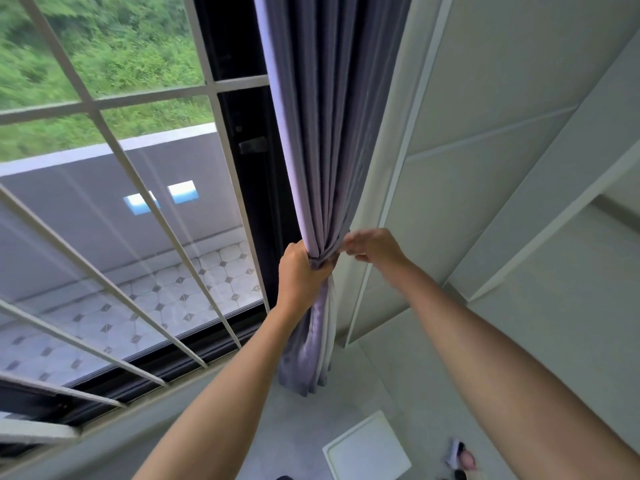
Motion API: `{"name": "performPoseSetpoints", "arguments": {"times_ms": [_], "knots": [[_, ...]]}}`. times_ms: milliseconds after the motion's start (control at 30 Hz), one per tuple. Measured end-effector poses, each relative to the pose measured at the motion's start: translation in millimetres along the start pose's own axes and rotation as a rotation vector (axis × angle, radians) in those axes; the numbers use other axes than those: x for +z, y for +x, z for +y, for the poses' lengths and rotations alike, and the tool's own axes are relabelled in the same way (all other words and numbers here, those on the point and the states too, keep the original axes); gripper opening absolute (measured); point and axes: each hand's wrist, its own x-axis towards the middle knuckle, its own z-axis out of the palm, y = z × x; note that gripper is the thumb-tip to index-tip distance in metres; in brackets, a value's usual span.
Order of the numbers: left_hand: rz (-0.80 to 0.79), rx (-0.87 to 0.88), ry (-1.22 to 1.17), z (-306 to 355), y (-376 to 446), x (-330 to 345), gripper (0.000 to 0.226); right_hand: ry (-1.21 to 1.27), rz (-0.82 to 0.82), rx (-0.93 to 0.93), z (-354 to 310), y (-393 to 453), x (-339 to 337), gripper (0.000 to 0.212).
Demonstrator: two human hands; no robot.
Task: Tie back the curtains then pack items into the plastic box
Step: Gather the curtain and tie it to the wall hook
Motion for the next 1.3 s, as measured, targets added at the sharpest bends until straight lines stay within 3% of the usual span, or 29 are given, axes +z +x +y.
{"name": "performPoseSetpoints", "arguments": {"times_ms": [67, 167, 300, 433, 600, 667, 767, 933, 1033, 1067, 1133, 1233, 1300], "knots": [[0.019, -0.002, 0.016, 3, -3, -2, 0.017, 0.112, 0.068, -0.048, -18, 10, 0, 0.024], [0.021, 0.019, 0.023, 7, -7, -6, 0.014, 0.029, -0.071, -0.044, -36, 23, 6, 0.019], [0.020, 0.037, 0.001, 12, -10, -8, 0.012, -0.509, -0.348, 0.070, -50, 17, 21, 0.028], [-0.021, 0.040, 0.005, 10, -9, -10, 0.012, -0.835, -0.343, 0.143, -73, 9, 11, 0.022], [-0.042, 0.059, 0.000, 12, -11, -5, 0.013, -0.748, -0.423, 0.204, -69, 14, 5, 0.023], [-0.030, 0.046, -0.003, 11, -10, -4, 0.016, -0.639, -0.343, 0.111, -57, 18, 6, 0.009], [-0.017, 0.060, 0.014, 8, -8, -6, 0.016, -0.385, -0.065, -0.012, -33, 27, 3, 0.026], [0.010, 0.067, 0.029, 4, -8, -7, 0.011, -0.097, 0.404, -0.167, -2, 5, 1, 0.034], [0.016, 0.059, 0.018, 2, -10, -4, 0.013, -0.156, 0.404, -0.353, 23, -8, 8, 0.084], [0.014, 0.059, 0.013, 2, -11, -3, 0.013, -0.248, 0.392, -0.401, 29, -12, 10, 0.088], [0.013, 0.053, 0.009, -1, -13, -2, 0.013, -0.482, 0.344, -0.458, 38, -19, 9, 0.063], [0.050, 0.014, -0.020, -9, -13, -5, 0.014, -0.730, 0.303, -0.402, 54, -34, 1, 0.020], [0.062, -0.012, -0.061, -12, -12, -9, 0.013, -0.701, 0.351, -0.298, 64, -45, -2, 0.021]]}}
